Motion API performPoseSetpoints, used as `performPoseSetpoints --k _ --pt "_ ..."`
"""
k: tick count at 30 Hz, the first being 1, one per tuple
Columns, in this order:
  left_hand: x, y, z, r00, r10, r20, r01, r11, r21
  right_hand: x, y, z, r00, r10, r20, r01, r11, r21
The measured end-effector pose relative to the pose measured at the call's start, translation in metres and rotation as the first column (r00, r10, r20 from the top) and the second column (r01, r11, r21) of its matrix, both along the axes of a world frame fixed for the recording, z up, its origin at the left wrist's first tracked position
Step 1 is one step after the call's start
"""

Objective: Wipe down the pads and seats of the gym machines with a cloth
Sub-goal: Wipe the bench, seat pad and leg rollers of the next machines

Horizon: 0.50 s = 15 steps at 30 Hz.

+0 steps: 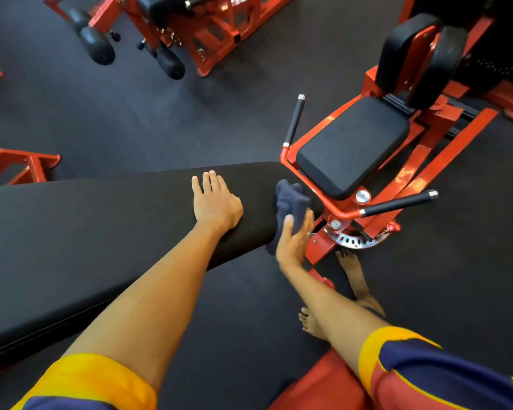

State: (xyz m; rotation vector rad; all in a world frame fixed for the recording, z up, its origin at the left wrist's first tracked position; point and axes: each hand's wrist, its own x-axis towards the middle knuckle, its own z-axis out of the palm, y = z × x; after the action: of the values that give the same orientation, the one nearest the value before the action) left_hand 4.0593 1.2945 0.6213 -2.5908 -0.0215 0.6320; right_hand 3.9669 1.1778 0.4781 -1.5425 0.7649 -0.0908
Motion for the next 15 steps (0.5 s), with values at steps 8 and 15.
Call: performPoseSetpoints --k 8,15 --pt "0.006 0.0 -0.002 1.0 -0.006 0.008 0.006 1.0 0.011 0.021 0.009 0.042 0.989 -0.071 -0.129 0.097 0.974 0.204" --pt "0.016 -0.008 -0.011 1.0 0.006 -0.011 -0.006 1.0 0.02 0.029 -0.024 0.015 0.98 0.146 -0.137 -0.14 0.989 0.052"
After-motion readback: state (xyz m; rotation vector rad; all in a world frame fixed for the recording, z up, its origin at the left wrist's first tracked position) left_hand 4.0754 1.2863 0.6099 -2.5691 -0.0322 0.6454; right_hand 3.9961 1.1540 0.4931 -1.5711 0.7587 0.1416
